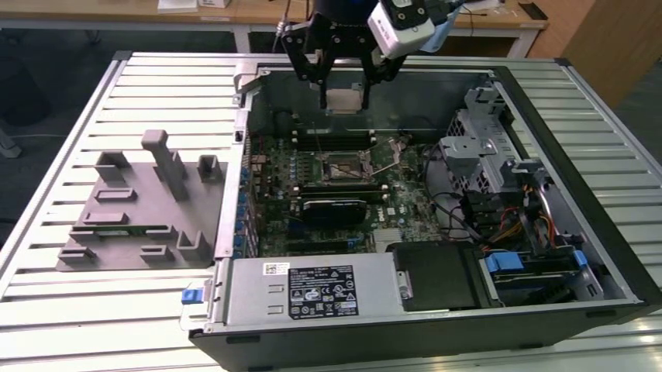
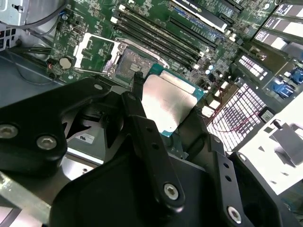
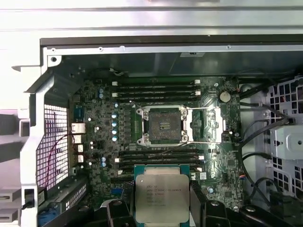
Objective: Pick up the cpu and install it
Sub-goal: 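Pick up the cpu and move it towards the insertion slot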
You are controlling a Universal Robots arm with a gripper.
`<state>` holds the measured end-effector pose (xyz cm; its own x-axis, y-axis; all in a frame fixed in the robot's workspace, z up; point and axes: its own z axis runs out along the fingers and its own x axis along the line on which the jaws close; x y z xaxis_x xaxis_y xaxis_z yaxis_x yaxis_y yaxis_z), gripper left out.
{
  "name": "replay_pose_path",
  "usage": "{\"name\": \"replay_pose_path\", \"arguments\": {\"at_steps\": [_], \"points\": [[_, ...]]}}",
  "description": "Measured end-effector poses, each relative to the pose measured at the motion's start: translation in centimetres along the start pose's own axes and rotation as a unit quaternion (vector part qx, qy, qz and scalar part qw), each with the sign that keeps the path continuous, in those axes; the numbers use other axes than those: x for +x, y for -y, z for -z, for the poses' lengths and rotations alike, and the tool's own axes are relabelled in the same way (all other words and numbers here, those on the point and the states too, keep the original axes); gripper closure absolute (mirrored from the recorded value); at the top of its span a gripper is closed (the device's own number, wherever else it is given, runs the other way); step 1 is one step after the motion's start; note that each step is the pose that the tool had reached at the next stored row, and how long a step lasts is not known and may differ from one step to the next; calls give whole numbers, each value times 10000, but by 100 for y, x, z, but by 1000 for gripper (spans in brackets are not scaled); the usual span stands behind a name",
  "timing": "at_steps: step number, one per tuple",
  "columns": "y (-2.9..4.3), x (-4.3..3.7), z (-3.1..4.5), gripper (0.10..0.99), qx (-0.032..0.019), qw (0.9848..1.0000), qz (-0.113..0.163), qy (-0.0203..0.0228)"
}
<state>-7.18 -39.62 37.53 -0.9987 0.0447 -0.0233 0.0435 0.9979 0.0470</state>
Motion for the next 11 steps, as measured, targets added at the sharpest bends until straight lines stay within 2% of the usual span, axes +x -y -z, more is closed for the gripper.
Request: {"name": "replay_pose_path", "arguments": {"at_steps": [11], "points": [[7,-8,-151,545,0,10000,0,0]]}}
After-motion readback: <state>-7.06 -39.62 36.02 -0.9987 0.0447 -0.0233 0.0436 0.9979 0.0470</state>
